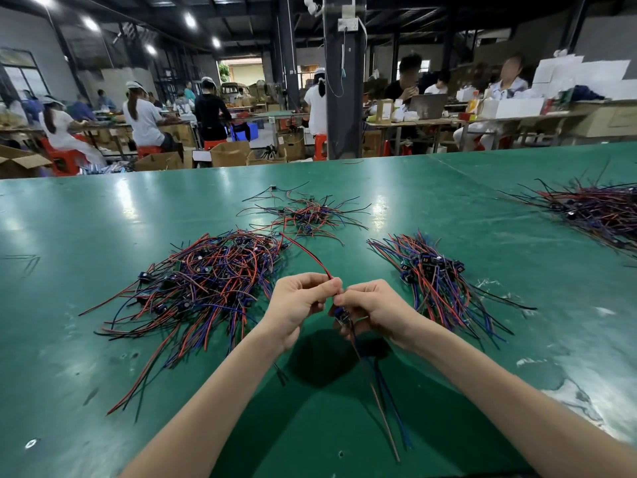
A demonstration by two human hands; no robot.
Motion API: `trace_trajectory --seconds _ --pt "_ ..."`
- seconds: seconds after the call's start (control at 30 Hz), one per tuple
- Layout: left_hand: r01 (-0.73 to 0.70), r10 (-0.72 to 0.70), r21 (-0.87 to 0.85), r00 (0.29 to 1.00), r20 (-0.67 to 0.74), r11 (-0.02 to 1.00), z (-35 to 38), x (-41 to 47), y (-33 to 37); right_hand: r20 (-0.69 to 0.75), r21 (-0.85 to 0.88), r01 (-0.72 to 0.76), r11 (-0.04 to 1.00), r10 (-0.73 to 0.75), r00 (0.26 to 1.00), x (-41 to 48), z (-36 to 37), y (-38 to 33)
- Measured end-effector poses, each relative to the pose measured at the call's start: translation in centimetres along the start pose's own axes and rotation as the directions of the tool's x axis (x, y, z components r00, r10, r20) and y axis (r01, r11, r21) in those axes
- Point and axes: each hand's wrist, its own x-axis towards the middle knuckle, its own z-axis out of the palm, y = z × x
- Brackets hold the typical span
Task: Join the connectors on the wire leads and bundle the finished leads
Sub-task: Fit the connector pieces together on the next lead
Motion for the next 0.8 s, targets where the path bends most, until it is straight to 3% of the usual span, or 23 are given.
trace_trajectory --seconds 0.23,0.33,0.43,0.53,0.67,0.8 --pt "-0.242 0.263 0.307 0.964 -0.03 0.921 0.3 0.0 -0.6 -0.101 -0.073 -0.01 0.997 0.003 0.995 0.3 0.3 0.5" --pt "-0.241 0.289 0.293 0.949 -0.13 0.925 0.3 0.2 -0.4 -0.083 -0.031 -0.002 1.0 -0.001 0.997 0.2 0.2 0.3" --pt "-0.159 0.206 0.209 0.951 -0.231 0.965 -0.2 0.5 0.0 -0.048 -0.026 0.002 1.0 -0.003 0.999 0.1 0.4 0.2" --pt "-0.015 0.024 0.038 0.97 -0.243 0.999 -0.3 0.6 0.3 -0.039 -0.057 0.001 0.998 -0.003 0.999 0.0 0.6 0.3" --pt "0.203 -0.23 -0.187 0.963 -0.139 0.961 -0.3 0.6 0.9 -0.041 -0.079 -0.005 0.997 0.002 0.999 0.0 0.4 0.2" --pt "0.295 -0.317 -0.252 0.947 -0.052 0.922 -0.4 0.6 1.1 -0.019 -0.104 0.003 0.995 -0.005 1.0 0.0 0.1 0.3"
